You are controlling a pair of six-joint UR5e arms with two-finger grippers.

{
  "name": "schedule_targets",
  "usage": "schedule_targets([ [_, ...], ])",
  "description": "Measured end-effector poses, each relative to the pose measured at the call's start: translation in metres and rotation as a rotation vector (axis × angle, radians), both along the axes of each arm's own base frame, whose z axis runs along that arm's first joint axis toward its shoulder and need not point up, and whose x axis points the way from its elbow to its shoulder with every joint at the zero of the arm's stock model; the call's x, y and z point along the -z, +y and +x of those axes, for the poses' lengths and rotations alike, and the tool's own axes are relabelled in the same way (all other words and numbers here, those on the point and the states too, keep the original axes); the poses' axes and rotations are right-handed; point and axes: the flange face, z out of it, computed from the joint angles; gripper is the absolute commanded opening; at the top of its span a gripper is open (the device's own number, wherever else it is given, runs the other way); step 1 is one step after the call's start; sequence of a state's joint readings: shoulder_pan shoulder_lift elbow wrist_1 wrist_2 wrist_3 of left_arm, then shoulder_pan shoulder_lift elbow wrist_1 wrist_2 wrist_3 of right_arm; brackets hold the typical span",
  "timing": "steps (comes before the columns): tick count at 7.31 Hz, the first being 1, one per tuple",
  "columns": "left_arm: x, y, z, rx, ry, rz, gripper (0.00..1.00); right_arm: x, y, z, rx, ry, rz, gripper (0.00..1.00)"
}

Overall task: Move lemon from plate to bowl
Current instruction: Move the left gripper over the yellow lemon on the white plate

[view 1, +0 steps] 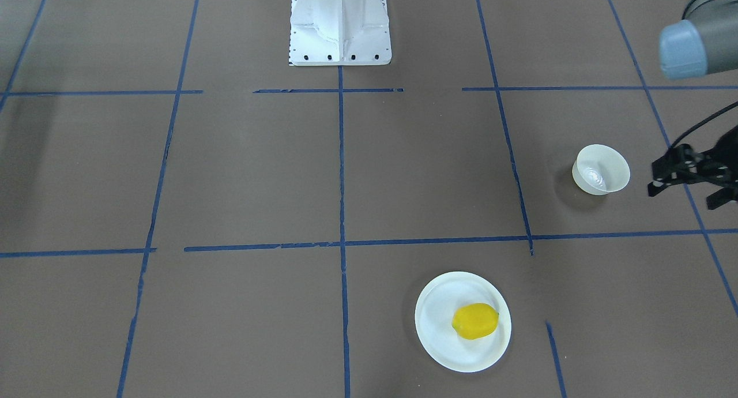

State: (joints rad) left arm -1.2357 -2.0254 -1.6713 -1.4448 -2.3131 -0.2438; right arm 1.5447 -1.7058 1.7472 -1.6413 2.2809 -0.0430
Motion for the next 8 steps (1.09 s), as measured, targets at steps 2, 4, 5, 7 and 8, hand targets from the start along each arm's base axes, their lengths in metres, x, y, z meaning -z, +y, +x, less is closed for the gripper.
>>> schedule_targets([
  [2,0.016,0.003,0.075,0.006,0.061,-0.003,1.0,0.0,0.0,0.0,0.0,0.0,0.0,1.0],
  [4,0.023,-0.015,0.148,0.038,0.089,-0.04,1.0,0.0,0.0,0.0,0.0,0.0,0.001,1.0],
  [5,0.034,-0.041,0.175,0.04,0.082,-0.053,1.0,0.001,0.0,0.0,0.0,0.0,0.001,1.0],
  [7,0.051,-0.073,0.198,0.023,0.063,0.021,1.0,0.001,0.0,0.0,0.0,0.0,0.001,1.0],
  [8,0.055,-0.081,0.203,-0.013,0.059,0.09,1.0,0.0,0.0,0.0,0.0,0.0,0.001,1.0],
])
